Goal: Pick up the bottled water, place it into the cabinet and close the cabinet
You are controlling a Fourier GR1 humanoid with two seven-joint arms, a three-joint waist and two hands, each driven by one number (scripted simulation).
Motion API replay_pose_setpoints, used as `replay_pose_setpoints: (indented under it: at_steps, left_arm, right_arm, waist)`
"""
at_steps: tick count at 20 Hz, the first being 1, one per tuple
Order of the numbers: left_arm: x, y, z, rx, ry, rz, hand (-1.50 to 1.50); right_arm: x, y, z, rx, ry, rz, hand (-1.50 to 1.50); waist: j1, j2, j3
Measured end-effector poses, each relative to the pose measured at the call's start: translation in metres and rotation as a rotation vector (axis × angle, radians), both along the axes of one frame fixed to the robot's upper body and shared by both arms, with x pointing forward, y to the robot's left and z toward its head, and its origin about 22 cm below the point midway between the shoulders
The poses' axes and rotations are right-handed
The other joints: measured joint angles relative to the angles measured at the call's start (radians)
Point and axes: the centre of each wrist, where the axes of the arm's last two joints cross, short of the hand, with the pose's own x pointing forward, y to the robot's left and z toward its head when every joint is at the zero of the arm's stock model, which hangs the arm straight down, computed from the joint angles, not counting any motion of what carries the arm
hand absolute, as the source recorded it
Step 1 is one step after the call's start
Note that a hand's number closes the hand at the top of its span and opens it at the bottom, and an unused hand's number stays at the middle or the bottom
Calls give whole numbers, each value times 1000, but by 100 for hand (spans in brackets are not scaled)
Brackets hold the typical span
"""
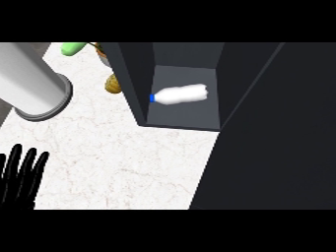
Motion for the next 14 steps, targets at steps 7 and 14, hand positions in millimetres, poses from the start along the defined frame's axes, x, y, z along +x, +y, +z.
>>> replay_pose_setpoints:
  at_steps: [7, 14]
  left_arm:
    - [0, 6, 1, -2, -11, -6, -150]
    - [0, 11, 3, 3, -17, -36, -150]
  right_arm:
    - [2, 0, 0, 9, 15, 9, 150]
    - [7, 2, -6, 50, 105, 74, 150]
  waist:
    - [18, 10, -1]
    - [53, 29, -1]
